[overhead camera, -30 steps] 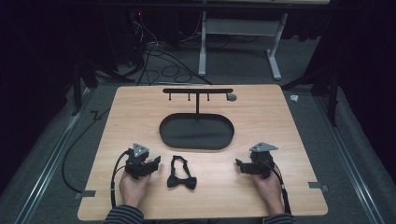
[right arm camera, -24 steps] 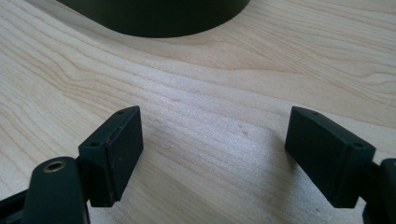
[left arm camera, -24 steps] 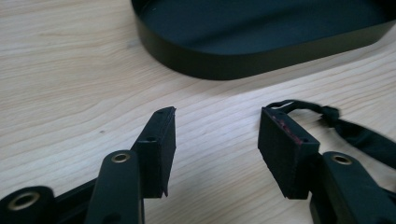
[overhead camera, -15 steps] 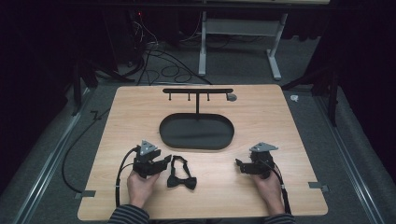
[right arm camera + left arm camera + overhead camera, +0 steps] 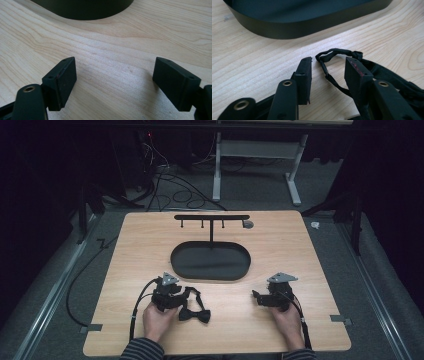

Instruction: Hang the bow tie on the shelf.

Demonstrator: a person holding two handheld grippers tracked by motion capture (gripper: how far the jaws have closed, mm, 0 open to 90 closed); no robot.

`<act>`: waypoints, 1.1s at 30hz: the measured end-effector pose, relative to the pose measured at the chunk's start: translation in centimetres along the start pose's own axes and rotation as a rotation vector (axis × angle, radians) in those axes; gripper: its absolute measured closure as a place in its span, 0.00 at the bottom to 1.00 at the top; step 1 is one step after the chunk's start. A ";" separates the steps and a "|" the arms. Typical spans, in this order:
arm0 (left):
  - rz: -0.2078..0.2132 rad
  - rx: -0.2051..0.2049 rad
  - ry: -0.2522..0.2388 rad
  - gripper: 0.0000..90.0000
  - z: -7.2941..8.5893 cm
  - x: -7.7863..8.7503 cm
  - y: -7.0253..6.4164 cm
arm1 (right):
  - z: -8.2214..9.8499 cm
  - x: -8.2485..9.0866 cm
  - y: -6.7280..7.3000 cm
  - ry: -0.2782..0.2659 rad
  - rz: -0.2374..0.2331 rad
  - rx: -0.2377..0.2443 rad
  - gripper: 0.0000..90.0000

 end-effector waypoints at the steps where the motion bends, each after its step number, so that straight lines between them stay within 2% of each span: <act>1: 0.000 0.000 0.000 0.66 0.0 0.0 0.0 | 0.0 0.0 0.0 0.000 0.000 0.000 0.23; 5: -0.018 -0.019 0.032 0.68 0.2 -0.7 -0.2 | 0.0 0.0 0.0 0.000 0.000 0.002 0.23; 11: -0.048 -0.051 0.030 0.76 0.2 -0.8 -0.4 | 0.0 0.0 0.0 0.000 0.000 0.002 0.23; 12: -0.079 -0.089 0.026 0.79 0.2 -0.8 -0.7 | 0.0 0.0 0.0 0.000 0.000 0.000 0.23; 14: -0.076 -0.101 0.026 0.81 0.2 -0.7 -0.9 | 0.0 0.0 0.0 0.000 0.000 0.002 0.23; 16: -0.071 -0.112 0.028 0.88 0.2 -0.8 -1.0 | 0.0 0.0 0.0 0.000 0.000 0.002 0.23; 20: -0.070 -0.116 0.031 0.95 0.1 -0.8 -1.0 | 0.0 0.0 0.0 0.000 -0.001 0.002 0.23; 27: -0.056 -0.116 0.033 0.97 0.2 -0.7 -1.1 | 0.0 0.0 0.0 0.000 0.000 0.001 0.23; 30: -0.030 -0.098 0.023 0.97 0.0 -0.5 -1.0 | 0.0 0.0 0.0 0.000 -0.001 0.002 0.23; 31: -0.017 -0.083 0.013 0.97 -0.2 -0.3 -0.9 | 0.0 0.0 0.0 0.000 -0.001 0.001 0.23; 33: -0.006 -0.079 -0.007 0.97 -0.9 0.3 -0.9 | 0.0 0.0 0.0 0.000 0.000 0.002 0.23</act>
Point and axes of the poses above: each handheld gripper's, and its own axes: x roughly backward along the jaws, z roughly out of its underside, y roughly to its left, the point moved 3 cm from there along -x, roughly forward along the jaws, and after that the axes turned 12 degrees about -z, right-handed, at the moved point
